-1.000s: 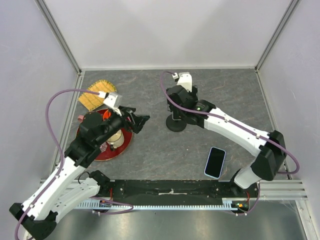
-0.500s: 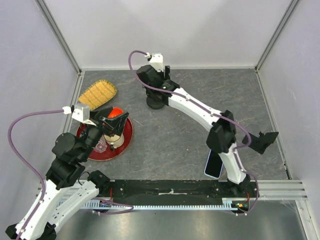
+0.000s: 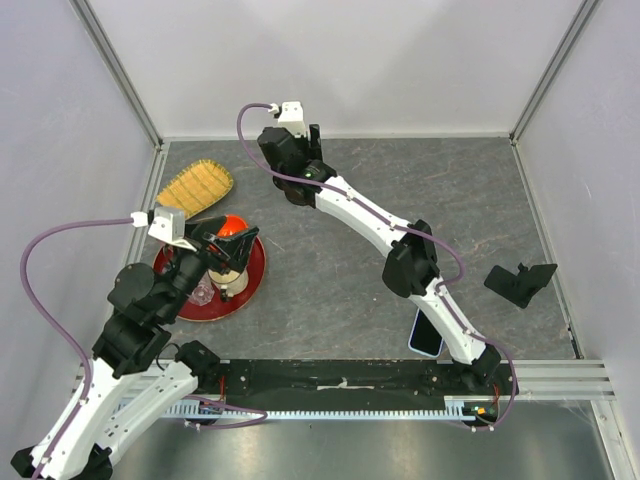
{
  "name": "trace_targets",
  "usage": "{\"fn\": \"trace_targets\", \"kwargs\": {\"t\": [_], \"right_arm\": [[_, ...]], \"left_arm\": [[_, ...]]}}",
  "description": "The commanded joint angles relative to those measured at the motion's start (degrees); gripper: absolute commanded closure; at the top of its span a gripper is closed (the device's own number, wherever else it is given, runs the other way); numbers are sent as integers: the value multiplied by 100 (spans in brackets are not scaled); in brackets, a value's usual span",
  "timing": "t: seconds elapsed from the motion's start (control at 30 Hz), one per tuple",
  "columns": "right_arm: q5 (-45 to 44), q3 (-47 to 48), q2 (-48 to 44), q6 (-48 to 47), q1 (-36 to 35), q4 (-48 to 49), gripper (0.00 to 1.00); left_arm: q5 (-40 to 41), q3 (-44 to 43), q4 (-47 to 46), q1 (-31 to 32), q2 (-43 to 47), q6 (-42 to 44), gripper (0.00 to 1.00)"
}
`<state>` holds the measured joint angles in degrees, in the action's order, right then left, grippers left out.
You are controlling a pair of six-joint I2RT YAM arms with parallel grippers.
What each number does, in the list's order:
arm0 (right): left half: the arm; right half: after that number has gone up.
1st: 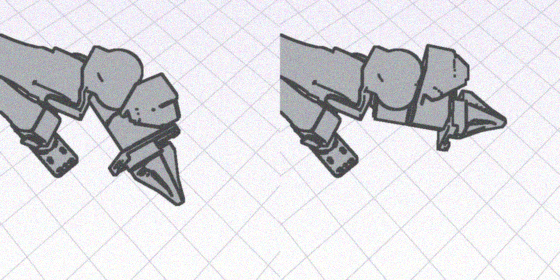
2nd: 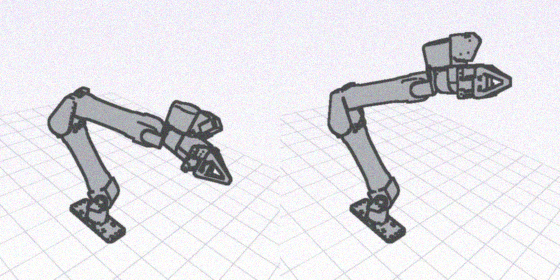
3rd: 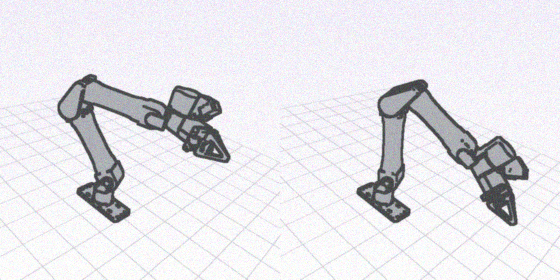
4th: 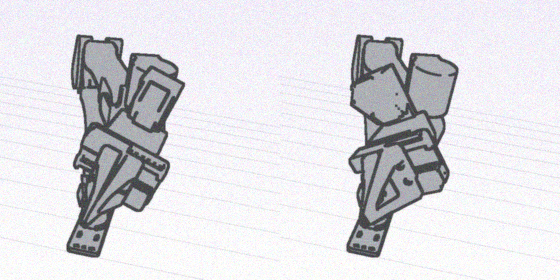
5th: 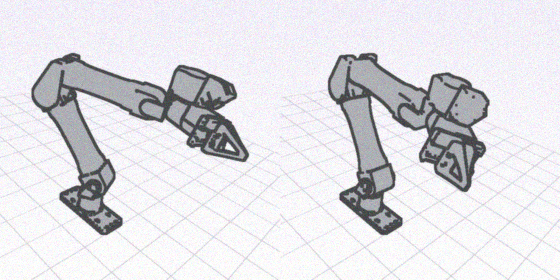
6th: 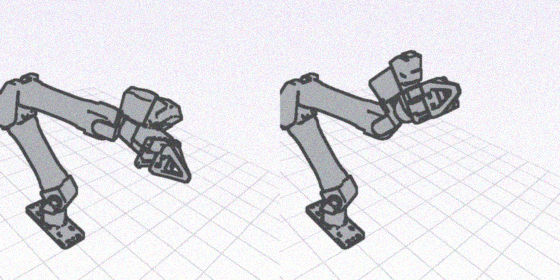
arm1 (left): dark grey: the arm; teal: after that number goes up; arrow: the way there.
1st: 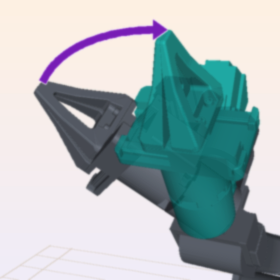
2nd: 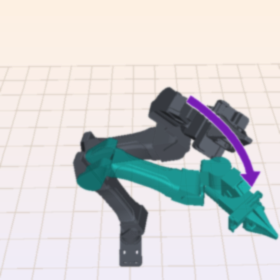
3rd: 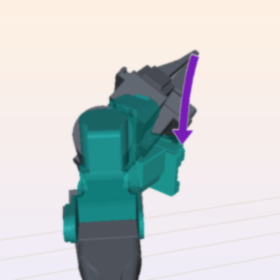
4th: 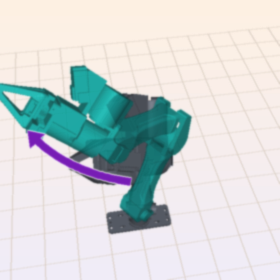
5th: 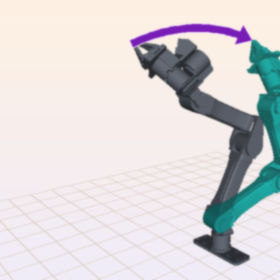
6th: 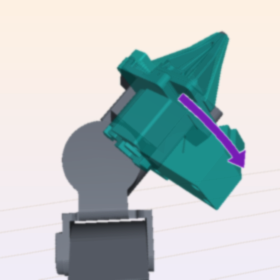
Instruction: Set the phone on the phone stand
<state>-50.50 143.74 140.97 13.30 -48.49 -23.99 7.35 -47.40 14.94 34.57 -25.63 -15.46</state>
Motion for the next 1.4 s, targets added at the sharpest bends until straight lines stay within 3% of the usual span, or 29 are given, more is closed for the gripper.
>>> {"fn": "trace_targets", "kwargs": {"t": [0.0, 0.13, 0.23, 0.27, 0.33, 0.37, 0.43, 0.47, 0.57, 0.77, 0.87, 0.9, 1.03, 1.07, 1.2, 1.37], "right_arm": [[-373, 567, -149, -205, -3, 1036, 100], [-399, 418, -131, -82, 6, 1010, 96], [-355, 391, -122, 50, 6, 958, 81], [-320, 391, -131, 119, 15, 949, 71], [-206, 374, -201, 190, 32, 905, 61], [-40, 356, -236, 217, 24, 826, 49], [127, 278, -438, 252, 32, 764, 35], [189, 234, -525, 252, 50, 721, 21], [347, -56, -956, 234, 68, 624, 2], [1243, -487, -1659, 313, 217, 36, 2], [1270, -1144, -2238, 454, 340, -229, 2], [1332, -1782, -2684, 515, 410, -229, 2], [3540, -3306, -3741, 332, 1365, -342, 3], [4678, -3518, -3891, -17, 1516, -517, 3], [4357, -4685, -4812, -695, 1685, -1502, 2], [4050, -5487, -5797, -645, 1887, -2627, 2]], "left_arm": [[-41, -6, -79, -3, -91, 228, 15], [-103, 20, -114, -3, -162, 219, 15], [-129, 11, -114, -3, -197, 211, 15], [-138, 11, -114, -3, -197, 210, 15], [-147, 2, -123, -3, -197, 202, 15], [-164, 2, -132, -3, -206, 202, 15], [-190, -6, -132, -3, -206, 202, 15], [-199, -15, -149, -11, -206, 202, 14], [-226, 2, -175, -3, -215, 210, 14], [-340, 2, -237, -3, -223, 202, 14], [-349, -15, -211, -3, -153, 219, 14], [-349, -15, -211, -3, -127, 237, 14], [-384, 37, -202, -3, -4, 324, 14], [-436, 46, -211, -3, 22, 360, 13], [-603, 108, -237, -3, 49, 430, 11], [-954, 187, -307, -3, 5, 483, 9]]}}
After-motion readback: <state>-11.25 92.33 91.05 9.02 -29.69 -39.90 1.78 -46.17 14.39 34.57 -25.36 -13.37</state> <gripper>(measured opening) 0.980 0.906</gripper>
